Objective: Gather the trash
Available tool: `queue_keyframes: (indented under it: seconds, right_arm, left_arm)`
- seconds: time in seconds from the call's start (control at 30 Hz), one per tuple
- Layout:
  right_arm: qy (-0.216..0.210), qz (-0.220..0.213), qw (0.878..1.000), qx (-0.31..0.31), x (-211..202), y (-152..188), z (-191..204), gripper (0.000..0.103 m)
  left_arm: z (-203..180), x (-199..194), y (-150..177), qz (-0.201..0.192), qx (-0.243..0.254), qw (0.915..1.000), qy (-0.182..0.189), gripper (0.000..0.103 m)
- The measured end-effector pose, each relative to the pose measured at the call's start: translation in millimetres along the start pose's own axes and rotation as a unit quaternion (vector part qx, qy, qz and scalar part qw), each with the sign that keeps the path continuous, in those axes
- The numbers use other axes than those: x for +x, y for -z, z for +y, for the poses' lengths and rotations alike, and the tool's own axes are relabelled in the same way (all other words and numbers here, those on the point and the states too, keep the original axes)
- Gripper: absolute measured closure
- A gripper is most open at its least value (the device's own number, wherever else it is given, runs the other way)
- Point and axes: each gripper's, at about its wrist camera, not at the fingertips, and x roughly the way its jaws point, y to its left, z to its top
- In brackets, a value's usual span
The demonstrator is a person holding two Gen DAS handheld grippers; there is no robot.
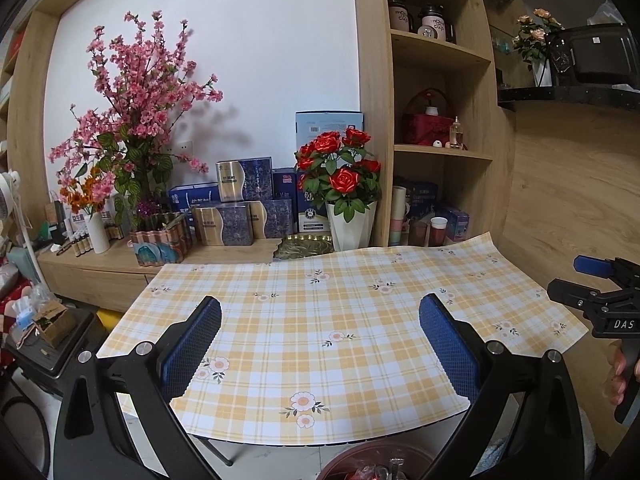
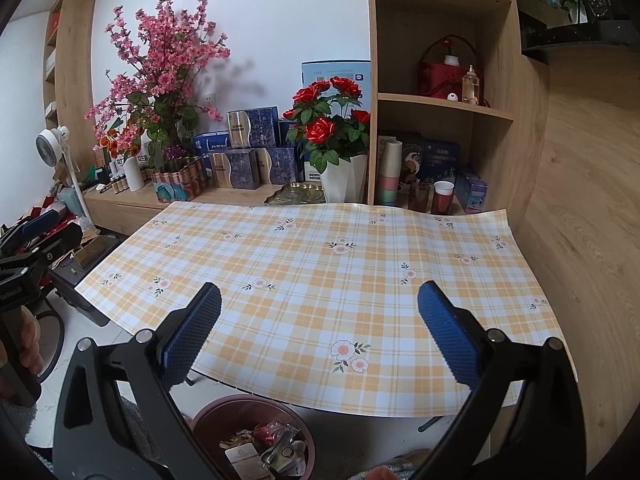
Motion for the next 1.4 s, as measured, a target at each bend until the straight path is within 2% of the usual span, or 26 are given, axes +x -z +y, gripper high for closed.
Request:
queue_keyframes:
  seconds: [1.4]
  right_arm:
    - [0.021,-0.004,1.000,0.022,-9.1,-0.1,-17.6,0.006]
  left_arm:
    - [-2.2,-2.1,-0.9,-0.005,0.009,0.9999,-0.011,0.006]
